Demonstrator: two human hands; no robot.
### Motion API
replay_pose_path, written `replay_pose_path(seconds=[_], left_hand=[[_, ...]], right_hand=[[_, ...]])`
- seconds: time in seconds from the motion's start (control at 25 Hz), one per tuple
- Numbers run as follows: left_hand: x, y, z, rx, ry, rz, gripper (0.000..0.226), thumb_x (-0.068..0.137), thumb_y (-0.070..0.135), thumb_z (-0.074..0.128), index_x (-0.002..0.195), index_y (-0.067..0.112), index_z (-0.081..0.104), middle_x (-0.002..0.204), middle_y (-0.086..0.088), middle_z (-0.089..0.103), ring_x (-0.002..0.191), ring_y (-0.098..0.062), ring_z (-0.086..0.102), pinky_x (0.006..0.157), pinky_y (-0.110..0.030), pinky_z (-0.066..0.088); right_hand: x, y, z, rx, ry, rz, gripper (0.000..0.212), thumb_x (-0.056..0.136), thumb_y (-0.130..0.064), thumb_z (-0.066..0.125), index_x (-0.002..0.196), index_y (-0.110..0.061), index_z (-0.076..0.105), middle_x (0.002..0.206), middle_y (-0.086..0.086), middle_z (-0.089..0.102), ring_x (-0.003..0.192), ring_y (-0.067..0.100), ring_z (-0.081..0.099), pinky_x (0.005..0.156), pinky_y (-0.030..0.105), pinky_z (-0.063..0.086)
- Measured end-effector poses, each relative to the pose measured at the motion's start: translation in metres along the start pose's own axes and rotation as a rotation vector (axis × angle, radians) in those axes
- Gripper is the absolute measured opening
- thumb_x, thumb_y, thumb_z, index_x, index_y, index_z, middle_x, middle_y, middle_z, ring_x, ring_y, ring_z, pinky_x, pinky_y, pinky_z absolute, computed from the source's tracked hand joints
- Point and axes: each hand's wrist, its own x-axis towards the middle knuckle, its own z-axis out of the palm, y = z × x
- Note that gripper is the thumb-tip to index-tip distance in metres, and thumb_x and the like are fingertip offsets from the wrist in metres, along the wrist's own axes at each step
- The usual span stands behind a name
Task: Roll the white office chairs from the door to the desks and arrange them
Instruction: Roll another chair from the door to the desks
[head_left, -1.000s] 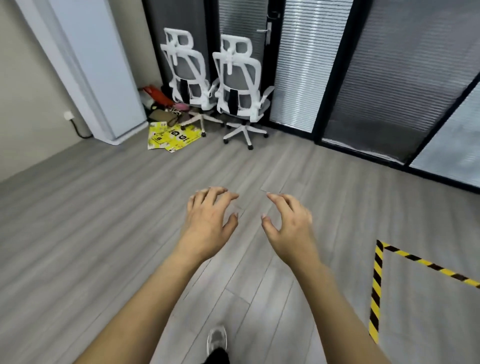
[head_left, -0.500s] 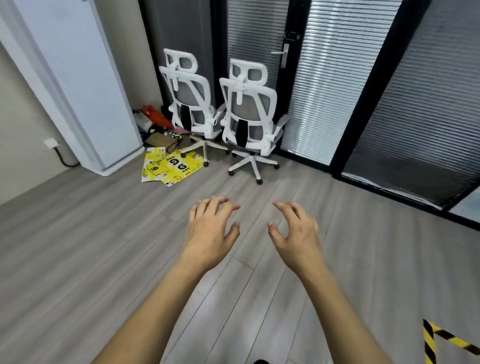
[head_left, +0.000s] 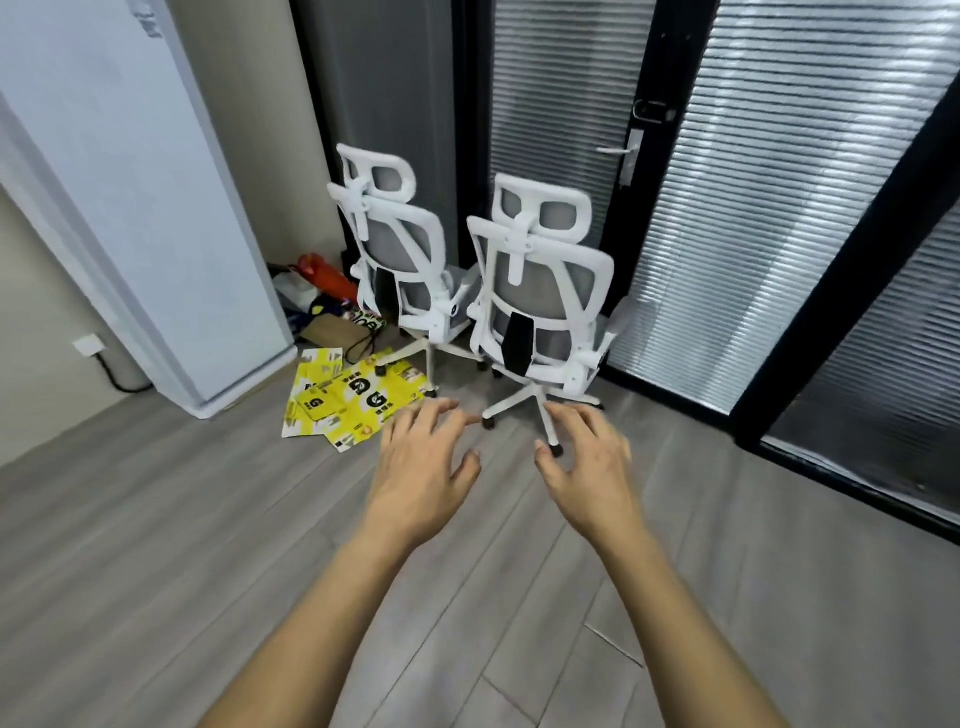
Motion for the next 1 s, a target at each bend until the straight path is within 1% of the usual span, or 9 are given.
replay_pose_path(seconds=[0.08, 0.16, 0.36, 0.44, 0.52, 0.64, 0.8, 0.92, 1.0], left_hand=[[0.057, -0.032, 0.017, 0.005, 0.010, -0.037, 0.042, 0.086, 0.047, 0.041, 0.120, 0.032, 0.060, 0.131, 0.003, 0.054, 0.120, -0.026, 0.046, 0.101, -0.040, 0.030], [0.121, -0.065, 0.041, 0.001, -0.002, -0.036, 0.041, 0.086, 0.048, 0.040, 0.120, 0.034, 0.059, 0.131, 0.005, 0.054, 0.121, -0.025, 0.046, 0.100, -0.041, 0.032], [0.279, -0.156, 0.101, -0.003, -0.060, 0.047, 0.040, 0.086, 0.047, 0.041, 0.120, 0.033, 0.059, 0.129, 0.007, 0.054, 0.122, -0.025, 0.047, 0.101, -0.043, 0.036], [0.340, -0.185, 0.121, 0.002, -0.087, 0.093, 0.040, 0.086, 0.046, 0.041, 0.120, 0.033, 0.058, 0.127, 0.006, 0.055, 0.118, -0.026, 0.048, 0.099, -0.043, 0.036], [0.403, -0.207, 0.143, -0.010, -0.122, 0.136, 0.042, 0.086, 0.046, 0.040, 0.121, 0.032, 0.058, 0.126, 0.005, 0.055, 0.117, -0.026, 0.049, 0.098, -0.043, 0.036], [0.479, -0.225, 0.175, -0.062, -0.158, 0.184, 0.041, 0.087, 0.046, 0.042, 0.121, 0.032, 0.059, 0.129, 0.005, 0.056, 0.120, -0.025, 0.048, 0.100, -0.043, 0.038], [0.574, -0.245, 0.228, -0.077, -0.242, 0.261, 0.040, 0.090, 0.044, 0.045, 0.127, 0.033, 0.056, 0.133, 0.008, 0.053, 0.125, -0.022, 0.044, 0.104, -0.039, 0.033], [0.644, -0.260, 0.274, -0.076, -0.288, 0.261, 0.043, 0.092, 0.047, 0.039, 0.131, 0.034, 0.052, 0.134, 0.008, 0.052, 0.124, -0.023, 0.045, 0.105, -0.040, 0.033], [0.679, -0.267, 0.298, -0.086, -0.316, 0.273, 0.046, 0.093, 0.050, 0.033, 0.134, 0.035, 0.049, 0.135, 0.009, 0.051, 0.124, -0.022, 0.045, 0.105, -0.040, 0.034]], right_hand=[[0.063, 0.008, 0.026, -0.013, -0.013, -0.016, 0.047, 0.091, -0.039, 0.060, 0.137, -0.034, 0.052, 0.130, -0.012, 0.051, 0.121, 0.013, 0.051, 0.109, 0.039, 0.036], [0.131, 0.023, 0.056, -0.020, -0.022, -0.001, 0.047, 0.091, -0.040, 0.059, 0.137, -0.035, 0.051, 0.131, -0.013, 0.052, 0.122, 0.011, 0.050, 0.108, 0.039, 0.037], [0.278, 0.050, 0.133, -0.049, -0.006, 0.096, 0.046, 0.092, -0.040, 0.060, 0.137, -0.037, 0.052, 0.129, -0.014, 0.052, 0.122, 0.013, 0.051, 0.108, 0.037, 0.036], [0.329, 0.054, 0.157, -0.060, 0.023, 0.125, 0.044, 0.092, -0.039, 0.059, 0.136, -0.035, 0.054, 0.128, -0.012, 0.053, 0.122, 0.013, 0.051, 0.107, 0.035, 0.034], [0.381, 0.063, 0.177, -0.066, 0.058, 0.163, 0.045, 0.091, -0.040, 0.055, 0.135, -0.032, 0.056, 0.127, -0.010, 0.055, 0.121, 0.014, 0.051, 0.105, 0.035, 0.033], [0.440, 0.085, 0.196, -0.080, 0.086, 0.237, 0.045, 0.091, -0.040, 0.054, 0.135, -0.032, 0.056, 0.128, -0.010, 0.055, 0.120, 0.014, 0.053, 0.107, 0.038, 0.034], [0.522, 0.137, 0.219, -0.084, 0.138, 0.320, 0.043, 0.093, -0.035, 0.060, 0.135, -0.030, 0.056, 0.131, -0.007, 0.056, 0.124, 0.019, 0.052, 0.110, 0.044, 0.037], [0.584, 0.181, 0.243, -0.103, 0.140, 0.380, 0.044, 0.093, -0.038, 0.059, 0.136, -0.030, 0.055, 0.132, -0.003, 0.057, 0.124, 0.021, 0.052, 0.108, 0.045, 0.038], [0.619, 0.206, 0.259, -0.134, 0.118, 0.410, 0.044, 0.092, -0.043, 0.054, 0.135, -0.031, 0.056, 0.131, -0.002, 0.058, 0.122, 0.023, 0.053, 0.106, 0.046, 0.039]])
